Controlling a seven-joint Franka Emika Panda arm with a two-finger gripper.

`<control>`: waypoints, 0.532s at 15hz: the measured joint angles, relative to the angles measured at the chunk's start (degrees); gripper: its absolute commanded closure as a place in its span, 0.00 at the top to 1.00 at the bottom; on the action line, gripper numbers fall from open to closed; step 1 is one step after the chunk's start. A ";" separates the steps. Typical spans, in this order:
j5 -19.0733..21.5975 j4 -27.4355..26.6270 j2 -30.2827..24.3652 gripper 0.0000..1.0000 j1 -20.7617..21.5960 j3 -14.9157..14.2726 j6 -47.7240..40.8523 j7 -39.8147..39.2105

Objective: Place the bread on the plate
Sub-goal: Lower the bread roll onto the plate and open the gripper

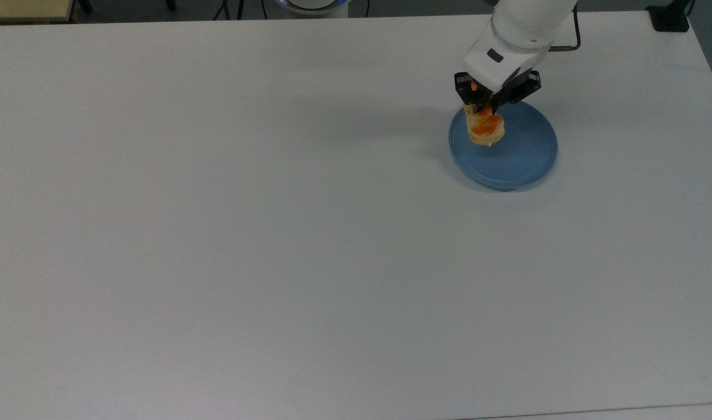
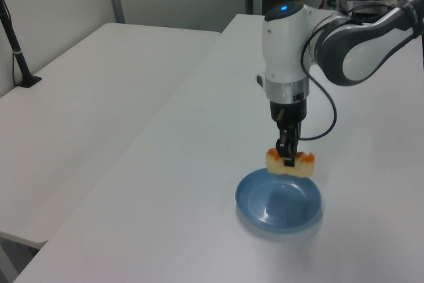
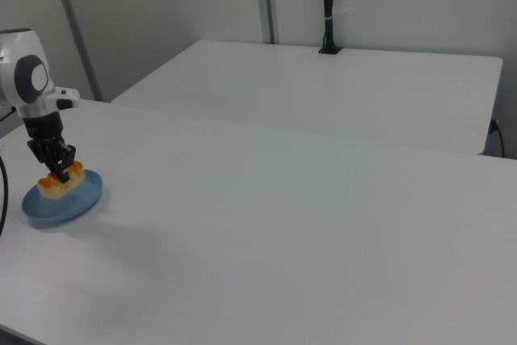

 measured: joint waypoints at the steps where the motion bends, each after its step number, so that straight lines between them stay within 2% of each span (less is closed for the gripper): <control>1: -0.01 0.57 1.04 0.24 0.50 0.00 0.95 0.89; 2: -0.01 1.01 2.06 0.25 1.03 0.00 2.28 1.68; 3: -0.02 1.33 3.08 0.30 1.55 0.00 3.64 2.36; 5: -0.08 1.60 4.85 0.70 2.30 0.00 5.85 3.36; 7: -0.54 1.82 6.30 1.00 2.66 0.00 6.93 3.65; 8: -1.24 2.03 6.77 1.00 2.71 0.00 6.99 3.71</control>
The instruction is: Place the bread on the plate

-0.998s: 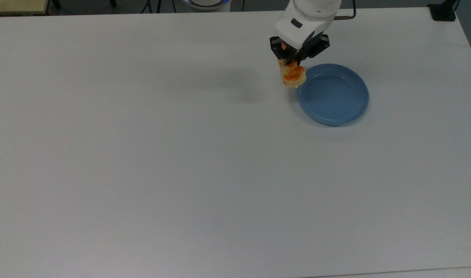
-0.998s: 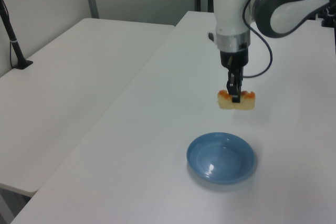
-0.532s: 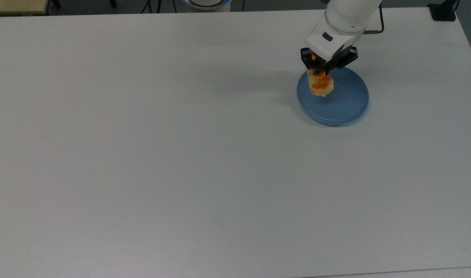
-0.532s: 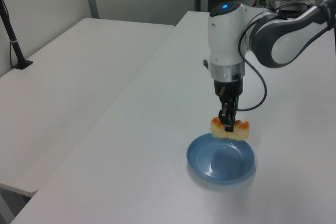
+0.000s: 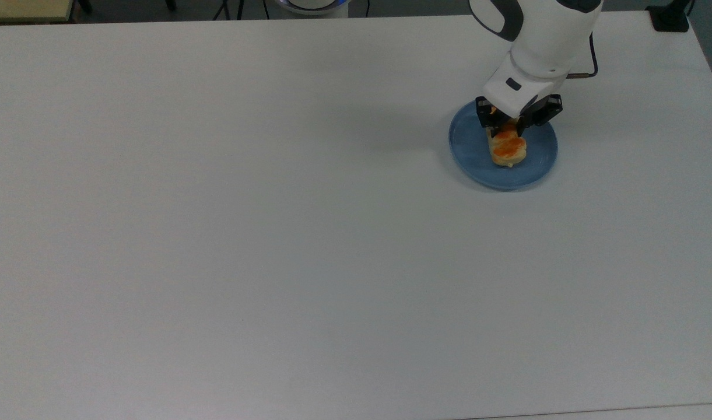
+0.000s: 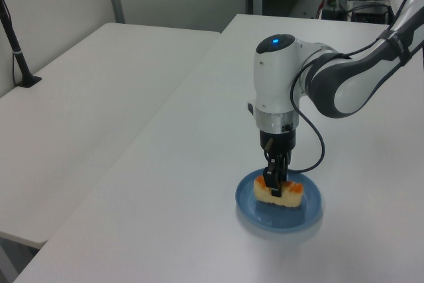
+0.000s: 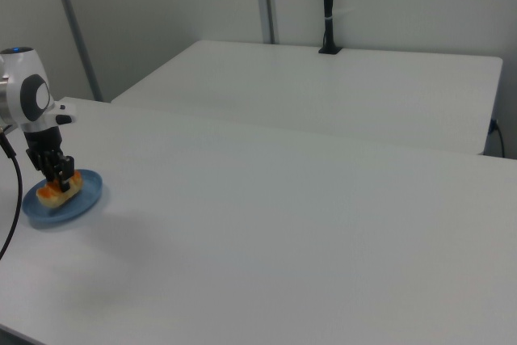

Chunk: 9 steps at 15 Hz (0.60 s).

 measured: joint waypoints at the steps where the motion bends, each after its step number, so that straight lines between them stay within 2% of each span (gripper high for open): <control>1: -0.83 0.22 0.29 1.00 -0.01 -0.01 0.00 0.13; 5: -1.34 1.40 -0.28 1.00 -0.33 -0.07 -0.36 0.24; 7: -1.41 3.07 -1.95 1.00 -1.15 -0.27 -5.18 0.28; 9: -1.52 5.24 -4.94 1.00 -2.75 -0.82 -13.60 0.43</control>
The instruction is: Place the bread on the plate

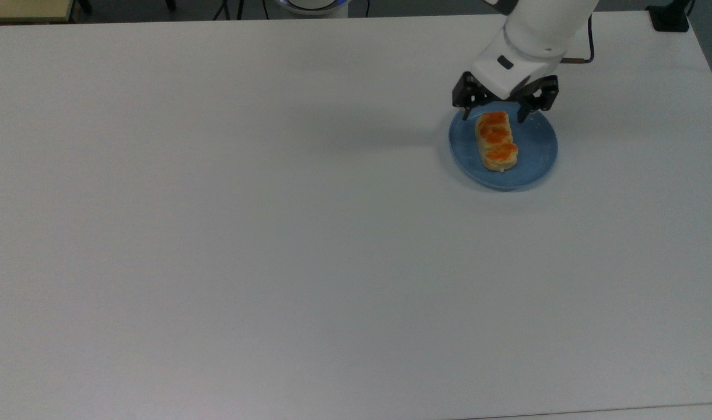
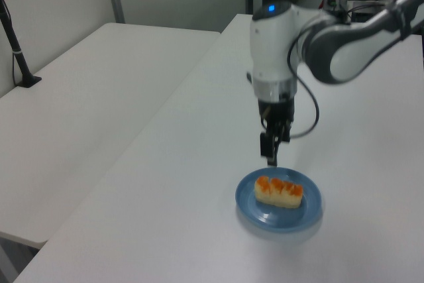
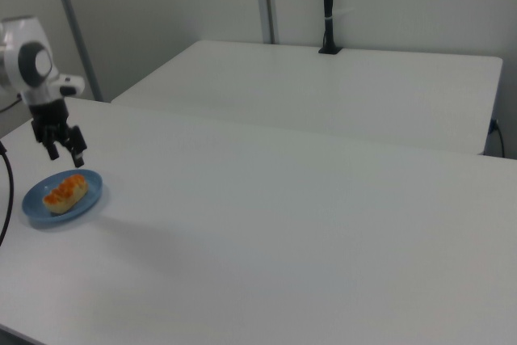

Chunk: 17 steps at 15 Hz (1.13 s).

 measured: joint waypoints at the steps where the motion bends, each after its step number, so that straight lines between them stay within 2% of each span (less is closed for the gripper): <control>1: -0.12 0.72 -1.98 1.00 -1.22 -0.65 -3.69 0.08; 3: -0.21 1.46 -6.69 1.00 -4.59 -2.59 -9.48 -0.48; 5: -0.20 1.58 -11.52 1.00 -7.58 -5.63 -13.79 -4.25; 8: 0.57 1.55 -18.13 1.00 -9.43 -12.47 -18.35 -12.66; 11: 4.36 1.44 -22.46 1.00 -11.49 -19.24 -18.76 -23.05; 13: 5.24 1.41 -23.29 1.00 -13.83 -21.10 -18.61 -29.83; 17: 5.33 1.40 -23.39 1.00 -17.52 -21.34 -17.54 -38.23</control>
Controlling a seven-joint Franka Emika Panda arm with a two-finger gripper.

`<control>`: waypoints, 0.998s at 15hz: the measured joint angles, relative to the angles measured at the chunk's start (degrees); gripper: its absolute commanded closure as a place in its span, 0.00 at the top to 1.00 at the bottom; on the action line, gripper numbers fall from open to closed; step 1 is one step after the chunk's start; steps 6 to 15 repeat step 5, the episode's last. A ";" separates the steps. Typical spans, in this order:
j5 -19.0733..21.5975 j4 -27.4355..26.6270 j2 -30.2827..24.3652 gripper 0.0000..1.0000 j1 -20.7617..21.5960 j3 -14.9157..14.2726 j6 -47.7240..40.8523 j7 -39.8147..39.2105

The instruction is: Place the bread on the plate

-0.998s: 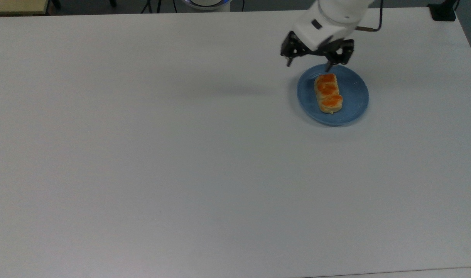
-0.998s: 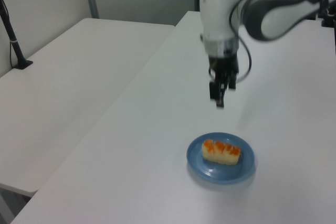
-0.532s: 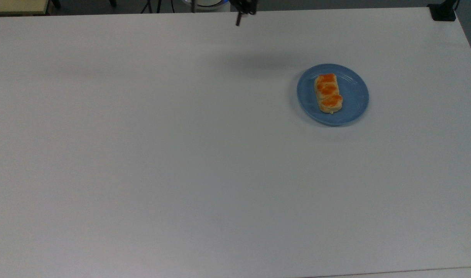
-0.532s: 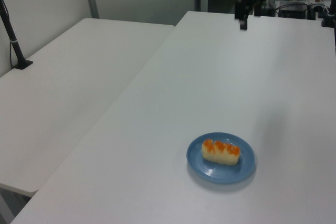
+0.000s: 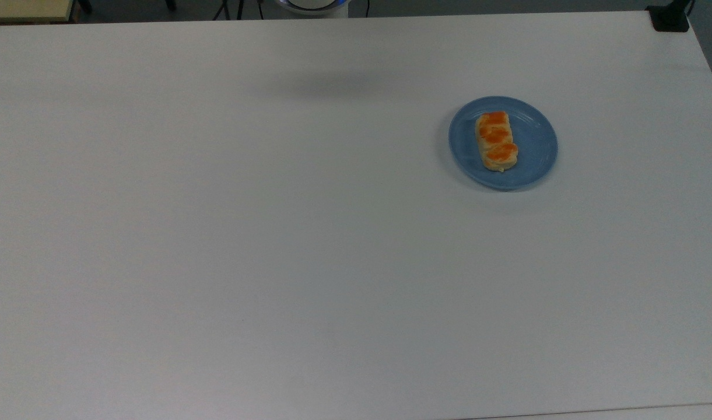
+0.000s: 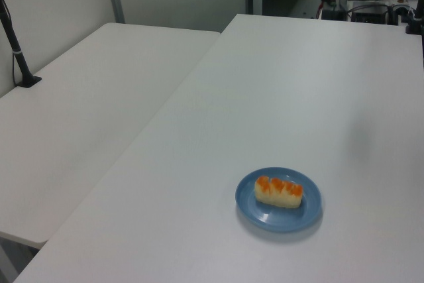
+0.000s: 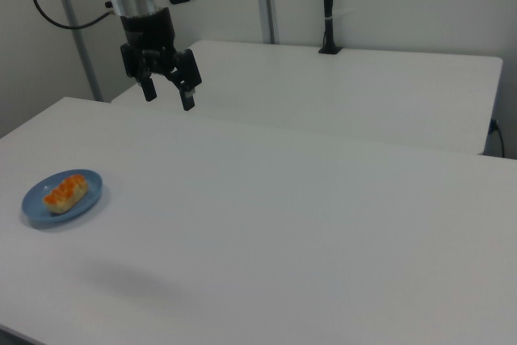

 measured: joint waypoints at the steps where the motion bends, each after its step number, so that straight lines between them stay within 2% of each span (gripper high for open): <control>1: 0.00 0.00 -0.06 1.00 -0.21 0.00 0.05 -1.50; 15: 0.00 0.00 -0.11 1.00 -0.45 0.02 0.51 -3.54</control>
